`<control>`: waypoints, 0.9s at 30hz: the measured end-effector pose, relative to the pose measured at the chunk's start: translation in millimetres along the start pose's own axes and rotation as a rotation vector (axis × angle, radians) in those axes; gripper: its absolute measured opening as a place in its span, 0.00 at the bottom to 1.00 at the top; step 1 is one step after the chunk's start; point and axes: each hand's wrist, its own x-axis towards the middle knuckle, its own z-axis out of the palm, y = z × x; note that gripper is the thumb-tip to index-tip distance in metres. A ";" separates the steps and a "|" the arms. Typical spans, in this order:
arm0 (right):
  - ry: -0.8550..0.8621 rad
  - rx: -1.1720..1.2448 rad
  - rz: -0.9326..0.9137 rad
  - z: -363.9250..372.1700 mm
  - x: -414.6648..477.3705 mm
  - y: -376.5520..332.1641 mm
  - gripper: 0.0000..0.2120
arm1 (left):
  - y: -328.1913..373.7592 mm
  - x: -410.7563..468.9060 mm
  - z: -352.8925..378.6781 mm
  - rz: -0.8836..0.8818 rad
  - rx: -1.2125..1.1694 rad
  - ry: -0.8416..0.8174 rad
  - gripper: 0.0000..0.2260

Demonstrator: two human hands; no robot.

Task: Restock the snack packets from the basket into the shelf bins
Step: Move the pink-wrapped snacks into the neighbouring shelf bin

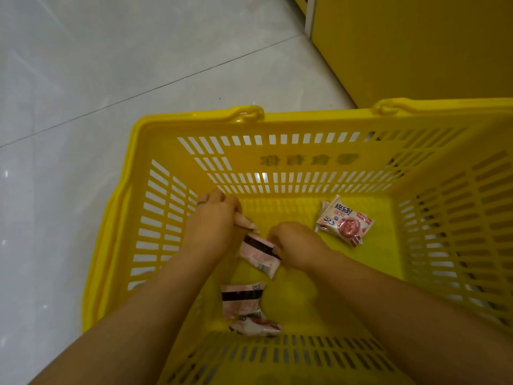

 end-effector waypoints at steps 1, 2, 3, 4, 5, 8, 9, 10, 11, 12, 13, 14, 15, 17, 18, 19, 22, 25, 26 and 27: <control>0.014 0.010 0.020 -3.6 -3.5 4.8 0.09 | 0.8 1.6 4.8 0.007 -0.053 0.057 0.10; 0.035 0.003 0.032 -8.1 -7.6 9.7 0.08 | 1.4 2.6 10.4 0.010 -0.096 0.089 0.10; 0.062 -0.024 0.030 -12.6 -12.3 14.0 0.08 | 1.8 2.5 16.3 0.014 -0.116 0.090 0.10; 0.099 -0.052 0.016 -16.2 -17.4 17.9 0.08 | 1.5 1.1 23.1 0.024 -0.104 0.053 0.11; 0.143 -0.066 -0.001 -18.1 -22.6 21.4 0.08 | -0.2 -1.2 31.1 0.042 -0.077 -0.012 0.12; 0.227 -0.075 -0.080 -19.5 -37.2 28.5 0.04 | -9.3 -8.0 50.0 0.070 -0.110 -0.252 0.15; 0.234 -0.072 -0.113 -19.2 -41.7 30.7 0.04 | -11.1 -9.0 52.9 0.074 -0.143 -0.298 0.15; 0.238 -0.052 -0.146 -18.9 -45.6 32.8 0.04 | -12.0 -8.9 54.3 0.077 -0.175 -0.321 0.14; 0.242 -0.012 -0.181 -18.6 -49.7 34.5 0.04 | -11.9 -8.4 54.9 0.072 -0.218 -0.327 0.13; 0.245 0.040 -0.214 -18.9 -53.4 35.3 0.04 | -10.9 -7.1 54.8 0.060 -0.268 -0.326 0.12; 0.247 0.098 -0.236 -19.2 -56.8 35.1 0.05 | -9.5 -5.7 54.9 0.046 -0.307 -0.325 0.11; 0.259 0.162 -0.242 -19.5 -59.4 34.5 0.05 | -7.7 -4.4 55.6 0.037 -0.330 -0.323 0.10; 0.280 0.227 -0.231 -19.6 -60.6 33.4 0.04 | -5.6 -3.3 56.8 0.031 -0.344 -0.318 0.10; 0.332 0.328 -0.170 -19.7 -58.0 28.7 0.03 | -1.9 -1.7 60.1 0.009 -0.401 -0.286 0.09; 0.351 0.359 -0.126 -19.8 -55.3 26.3 0.02 | 0.3 -1.6 61.1 -0.014 -0.450 -0.267 0.09; 0.361 0.386 -0.079 -19.7 -52.4 24.4 0.02 | 2.6 -1.5 61.2 -0.038 -0.509 -0.251 0.10; 0.360 0.565 0.072 -18.8 -46.1 21.1 0.06 | 8.1 -0.1 55.6 -0.103 -0.736 -0.258 0.11; 0.392 0.783 0.176 -22.0 -40.6 15.4 0.10 | 7.7 3.4 44.5 -0.160 -0.841 -0.253 0.08; 0.407 0.848 0.201 -23.5 -37.7 11.3 0.11 | 5.5 4.5 41.1 -0.180 -0.811 -0.223 0.07; 0.421 0.902 0.221 -24.7 -34.7 6.7 0.11 | 2.7 4.9 38.1 -0.199 -0.751 -0.207 0.05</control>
